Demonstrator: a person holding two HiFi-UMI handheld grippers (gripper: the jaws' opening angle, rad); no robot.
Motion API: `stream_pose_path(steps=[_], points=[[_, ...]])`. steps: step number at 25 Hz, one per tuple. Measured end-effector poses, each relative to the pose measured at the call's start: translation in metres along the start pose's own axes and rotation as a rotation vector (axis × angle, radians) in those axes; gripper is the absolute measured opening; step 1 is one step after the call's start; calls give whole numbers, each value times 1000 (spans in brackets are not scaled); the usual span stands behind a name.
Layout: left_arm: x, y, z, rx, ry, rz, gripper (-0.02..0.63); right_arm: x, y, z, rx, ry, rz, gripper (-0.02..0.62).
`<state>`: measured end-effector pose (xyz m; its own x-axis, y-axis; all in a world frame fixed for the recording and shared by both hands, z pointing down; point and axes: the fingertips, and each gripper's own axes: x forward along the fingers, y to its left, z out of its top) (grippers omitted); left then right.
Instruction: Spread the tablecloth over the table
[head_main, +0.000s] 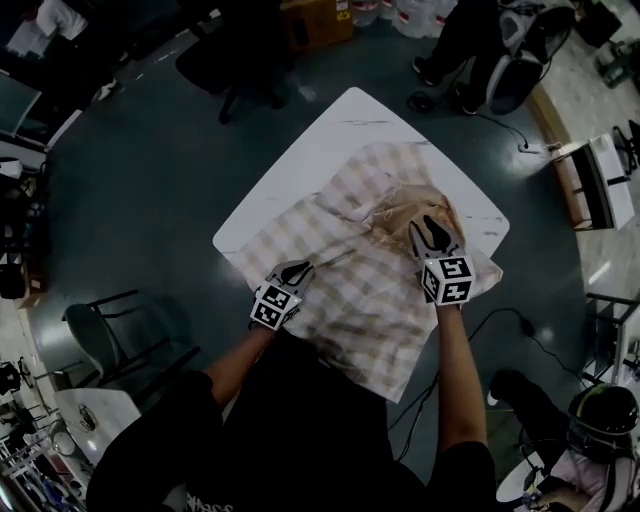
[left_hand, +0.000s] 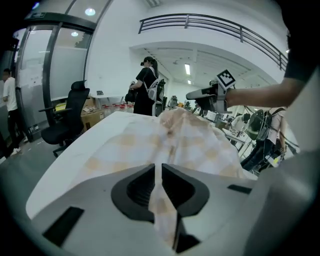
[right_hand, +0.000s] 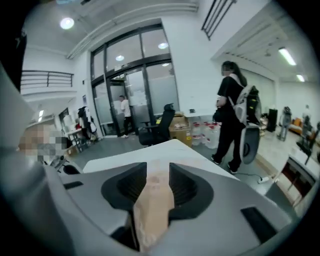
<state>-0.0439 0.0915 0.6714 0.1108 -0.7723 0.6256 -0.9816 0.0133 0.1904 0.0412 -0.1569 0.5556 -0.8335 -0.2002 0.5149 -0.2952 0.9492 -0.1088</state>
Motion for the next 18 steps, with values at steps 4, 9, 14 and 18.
stream_pose_path(steps=[4,9,14,18], points=[[13,46,1,-20,26,-46,43,98,31,26,-106,112,95,153],[32,69,-4,-37,71,-165,140,195,27,10,-155,291,128,160],[22,71,37,-56,-35,-254,155,238,9,-21,-180,438,144,185],[34,65,42,-60,-32,-280,155,243,4,-58,-200,530,157,206]])
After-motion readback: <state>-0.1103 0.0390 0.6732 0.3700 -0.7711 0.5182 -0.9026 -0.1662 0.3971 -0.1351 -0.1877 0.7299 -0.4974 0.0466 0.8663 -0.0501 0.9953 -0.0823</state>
